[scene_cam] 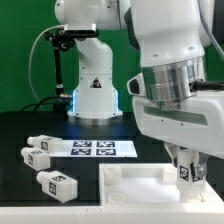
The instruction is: Assemble one leg
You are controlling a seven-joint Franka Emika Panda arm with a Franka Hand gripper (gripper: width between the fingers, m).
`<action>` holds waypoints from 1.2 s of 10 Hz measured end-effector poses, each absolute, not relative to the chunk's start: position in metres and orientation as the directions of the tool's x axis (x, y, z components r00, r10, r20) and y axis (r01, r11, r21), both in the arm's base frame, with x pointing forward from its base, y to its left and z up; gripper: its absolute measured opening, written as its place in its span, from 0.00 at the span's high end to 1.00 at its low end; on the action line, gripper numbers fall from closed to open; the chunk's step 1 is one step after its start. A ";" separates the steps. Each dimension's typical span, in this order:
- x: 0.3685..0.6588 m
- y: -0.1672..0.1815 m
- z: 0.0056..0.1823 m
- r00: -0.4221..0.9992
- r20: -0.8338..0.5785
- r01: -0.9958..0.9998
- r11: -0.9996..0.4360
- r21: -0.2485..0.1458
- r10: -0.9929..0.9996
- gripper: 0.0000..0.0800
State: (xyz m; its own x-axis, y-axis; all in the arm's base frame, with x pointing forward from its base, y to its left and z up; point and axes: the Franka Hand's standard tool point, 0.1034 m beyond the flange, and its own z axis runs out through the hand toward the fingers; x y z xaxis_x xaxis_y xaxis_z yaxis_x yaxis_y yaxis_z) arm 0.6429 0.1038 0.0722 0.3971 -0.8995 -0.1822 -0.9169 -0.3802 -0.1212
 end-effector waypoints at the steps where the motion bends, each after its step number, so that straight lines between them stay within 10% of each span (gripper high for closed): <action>1: 0.643 0.104 0.072 0.400 -0.182 -0.916 -0.383 -0.122 -0.898 0.59; 3: 0.641 0.109 0.077 0.542 -0.157 -0.840 -0.526 -0.135 -0.825 0.26; 12: 0.645 0.123 0.082 0.853 -0.047 -0.521 -0.847 -0.102 -0.519 0.19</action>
Offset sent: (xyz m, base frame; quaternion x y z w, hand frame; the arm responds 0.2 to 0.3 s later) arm 0.0020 0.0082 0.0068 -0.0695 0.0068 -0.2291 0.9709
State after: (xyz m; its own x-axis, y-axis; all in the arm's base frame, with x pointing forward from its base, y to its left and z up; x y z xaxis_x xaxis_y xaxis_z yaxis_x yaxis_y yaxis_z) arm 0.6451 0.1229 0.0817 0.8534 -0.5191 -0.0472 -0.5211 -0.8473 -0.1025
